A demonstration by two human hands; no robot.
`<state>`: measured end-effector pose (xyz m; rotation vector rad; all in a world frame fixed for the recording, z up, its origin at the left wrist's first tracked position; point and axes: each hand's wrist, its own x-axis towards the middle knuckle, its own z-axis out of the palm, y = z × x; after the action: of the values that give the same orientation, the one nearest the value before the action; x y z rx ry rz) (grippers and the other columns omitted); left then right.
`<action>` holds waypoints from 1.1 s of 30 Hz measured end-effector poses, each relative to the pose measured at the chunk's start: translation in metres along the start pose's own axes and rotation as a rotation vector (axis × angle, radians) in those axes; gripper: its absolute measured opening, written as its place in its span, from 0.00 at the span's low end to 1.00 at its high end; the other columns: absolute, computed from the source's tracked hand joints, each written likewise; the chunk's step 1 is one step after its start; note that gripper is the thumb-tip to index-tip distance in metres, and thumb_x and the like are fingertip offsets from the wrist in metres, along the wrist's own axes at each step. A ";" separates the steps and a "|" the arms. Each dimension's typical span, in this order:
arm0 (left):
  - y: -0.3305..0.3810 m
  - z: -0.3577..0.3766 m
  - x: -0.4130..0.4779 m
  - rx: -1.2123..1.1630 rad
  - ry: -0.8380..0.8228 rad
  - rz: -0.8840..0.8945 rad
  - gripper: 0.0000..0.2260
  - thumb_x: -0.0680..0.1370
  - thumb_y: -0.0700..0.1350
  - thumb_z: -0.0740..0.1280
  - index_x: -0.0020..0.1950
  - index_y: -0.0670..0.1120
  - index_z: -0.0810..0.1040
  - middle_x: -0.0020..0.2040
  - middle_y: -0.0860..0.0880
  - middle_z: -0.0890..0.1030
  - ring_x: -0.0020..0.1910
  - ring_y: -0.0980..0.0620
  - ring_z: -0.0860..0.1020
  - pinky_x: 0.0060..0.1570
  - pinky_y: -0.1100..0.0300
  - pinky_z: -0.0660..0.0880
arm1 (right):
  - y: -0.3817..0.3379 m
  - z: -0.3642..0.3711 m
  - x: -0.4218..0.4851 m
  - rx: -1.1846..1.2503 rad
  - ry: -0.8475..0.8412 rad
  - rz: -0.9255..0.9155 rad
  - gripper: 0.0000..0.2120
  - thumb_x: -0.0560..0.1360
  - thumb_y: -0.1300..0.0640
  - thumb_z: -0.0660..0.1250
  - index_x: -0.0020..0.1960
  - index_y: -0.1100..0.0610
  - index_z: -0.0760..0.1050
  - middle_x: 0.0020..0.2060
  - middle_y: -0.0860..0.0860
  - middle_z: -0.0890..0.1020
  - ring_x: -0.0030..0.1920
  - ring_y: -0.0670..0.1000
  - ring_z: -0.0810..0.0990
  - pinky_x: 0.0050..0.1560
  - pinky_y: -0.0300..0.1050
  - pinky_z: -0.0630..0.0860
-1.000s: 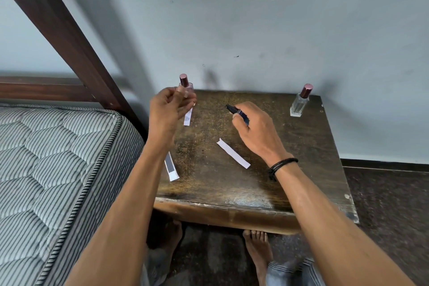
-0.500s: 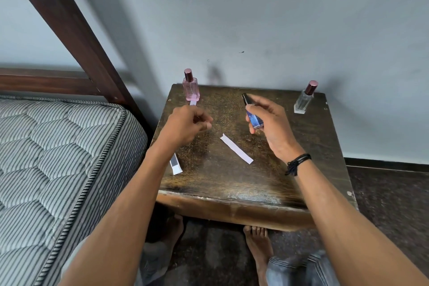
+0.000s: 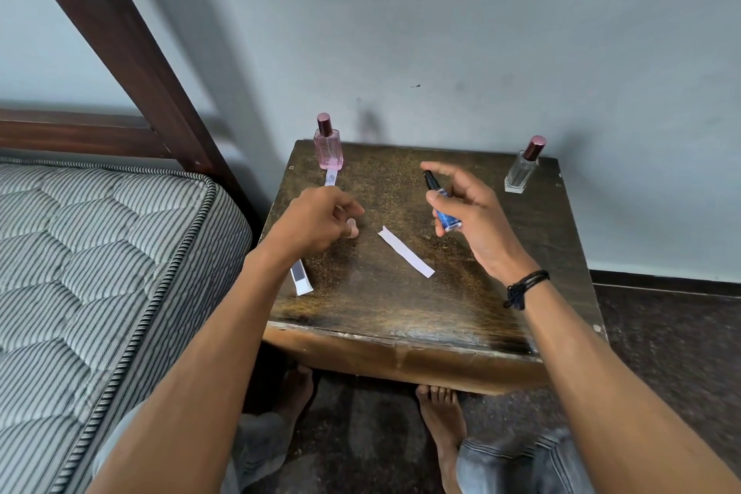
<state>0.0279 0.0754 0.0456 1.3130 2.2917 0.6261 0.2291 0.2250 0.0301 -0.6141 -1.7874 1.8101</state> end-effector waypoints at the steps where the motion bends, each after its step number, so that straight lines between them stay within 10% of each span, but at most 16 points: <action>1: 0.001 0.000 0.000 0.003 0.008 0.029 0.10 0.73 0.44 0.78 0.53 0.51 0.85 0.50 0.53 0.83 0.50 0.53 0.81 0.57 0.54 0.77 | 0.000 0.000 0.000 -0.024 -0.004 0.000 0.18 0.79 0.64 0.68 0.67 0.50 0.78 0.37 0.53 0.74 0.33 0.52 0.75 0.39 0.47 0.77; 13: 0.030 0.050 -0.008 0.389 0.209 0.107 0.16 0.77 0.56 0.70 0.59 0.49 0.83 0.63 0.52 0.77 0.67 0.46 0.66 0.65 0.48 0.67 | 0.004 0.002 0.001 -0.170 0.004 -0.004 0.17 0.77 0.55 0.71 0.64 0.43 0.79 0.40 0.57 0.72 0.40 0.55 0.73 0.46 0.51 0.74; 28: 0.036 0.050 0.000 0.168 0.173 0.054 0.07 0.73 0.48 0.76 0.50 0.51 0.83 0.54 0.53 0.82 0.59 0.47 0.70 0.59 0.52 0.69 | 0.009 -0.010 -0.002 -0.268 -0.019 0.009 0.17 0.76 0.51 0.71 0.63 0.37 0.78 0.44 0.66 0.74 0.42 0.55 0.74 0.49 0.58 0.76; 33: 0.039 0.052 -0.001 0.120 0.193 0.042 0.04 0.74 0.46 0.75 0.47 0.53 0.83 0.46 0.58 0.79 0.58 0.50 0.69 0.56 0.53 0.65 | 0.014 -0.011 -0.005 -0.401 -0.047 0.003 0.17 0.79 0.55 0.71 0.65 0.40 0.76 0.40 0.53 0.72 0.37 0.47 0.70 0.46 0.42 0.70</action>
<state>0.0837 0.1011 0.0258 1.4139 2.4963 0.6641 0.2390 0.2301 0.0159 -0.7270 -2.2038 1.4842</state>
